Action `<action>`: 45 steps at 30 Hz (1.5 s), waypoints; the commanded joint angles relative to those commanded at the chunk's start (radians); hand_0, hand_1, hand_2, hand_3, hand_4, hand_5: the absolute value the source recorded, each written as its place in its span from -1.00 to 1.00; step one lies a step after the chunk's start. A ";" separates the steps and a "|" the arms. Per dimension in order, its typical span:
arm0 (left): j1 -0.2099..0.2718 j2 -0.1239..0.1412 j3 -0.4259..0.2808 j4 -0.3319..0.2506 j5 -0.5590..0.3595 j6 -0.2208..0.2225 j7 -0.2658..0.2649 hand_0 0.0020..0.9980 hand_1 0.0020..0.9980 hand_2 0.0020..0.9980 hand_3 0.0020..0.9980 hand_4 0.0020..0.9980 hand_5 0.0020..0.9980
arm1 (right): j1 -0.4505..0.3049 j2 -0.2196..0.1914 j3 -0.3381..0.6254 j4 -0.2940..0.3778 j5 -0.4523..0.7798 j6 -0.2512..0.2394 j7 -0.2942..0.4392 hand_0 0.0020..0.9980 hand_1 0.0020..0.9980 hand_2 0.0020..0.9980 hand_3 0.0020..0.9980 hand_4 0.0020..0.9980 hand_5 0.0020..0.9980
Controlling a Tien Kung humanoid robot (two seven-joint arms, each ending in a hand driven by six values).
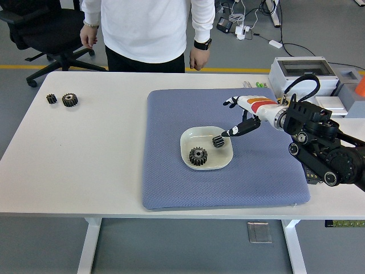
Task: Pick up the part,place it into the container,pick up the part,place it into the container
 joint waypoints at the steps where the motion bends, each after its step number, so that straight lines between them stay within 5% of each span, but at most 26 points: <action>1: 0.001 0.000 0.000 0.000 0.000 0.000 0.000 0.31 0.24 0.46 0.19 0.41 0.22 | -0.008 -0.009 0.014 -0.001 0.028 -0.011 0.001 -0.52 -0.09 0.60 0.71 1.00 0.00; 8: 0.006 0.000 -0.001 0.000 0.004 0.000 0.001 0.31 0.24 0.46 0.18 0.42 0.22 | -0.075 -0.055 0.071 -0.015 0.299 -0.070 0.011 -0.46 -0.07 0.54 0.65 1.00 -0.02; 9: 0.007 -0.001 -0.001 0.000 0.004 0.000 0.001 0.31 0.25 0.46 0.18 0.42 0.23 | -0.087 -0.061 0.077 -0.010 0.338 -0.070 0.016 -0.29 0.05 0.52 0.60 1.00 0.03; 21: 0.013 -0.001 0.011 0.000 -0.003 -0.002 0.001 0.31 0.26 0.46 0.19 0.41 0.22 | -0.281 -0.125 0.289 0.197 0.845 0.007 0.044 -0.10 0.11 0.49 0.45 1.00 0.12; 22: 0.013 -0.001 0.011 0.000 -0.003 -0.002 0.001 0.31 0.26 0.46 0.19 0.41 0.23 | -0.287 -0.126 0.300 0.203 0.878 0.012 0.044 0.23 0.34 0.55 0.54 1.00 0.37; 27: 0.010 -0.001 0.014 0.000 -0.004 -0.004 0.000 0.31 0.26 0.46 0.19 0.41 0.23 | -0.364 -0.127 0.409 0.244 1.092 0.060 0.051 0.23 0.34 0.55 0.54 1.00 0.37; 28: 0.009 -0.001 0.013 0.000 -0.004 -0.004 0.000 0.31 0.26 0.45 0.19 0.41 0.23 | -0.376 -0.126 0.428 0.246 1.137 0.065 0.054 0.54 0.53 0.63 0.64 1.00 0.55; 33: 0.006 -0.001 0.014 0.000 -0.007 -0.005 -0.002 0.31 0.26 0.45 0.19 0.41 0.23 | -0.444 -0.110 0.524 0.255 1.351 0.100 0.083 0.54 0.53 0.63 0.64 1.00 0.55; 34: 0.006 -0.001 0.011 0.000 -0.005 -0.006 -0.002 0.31 0.26 0.45 0.18 0.41 0.24 | -0.460 -0.100 0.547 0.253 1.371 0.102 0.102 0.67 0.62 0.66 0.66 1.00 0.63; 38: 0.003 -0.001 0.007 0.000 -0.003 -0.007 -0.005 0.31 0.26 0.45 0.18 0.41 0.24 | -0.517 -0.078 0.606 0.267 1.291 0.114 0.125 0.67 0.62 0.66 0.66 1.00 0.63; 45: -0.001 -0.001 0.005 0.000 0.008 -0.009 -0.003 0.31 0.26 0.45 0.19 0.41 0.24 | -0.639 -0.029 0.729 0.339 1.130 0.138 0.079 0.69 0.62 0.65 0.68 1.00 0.72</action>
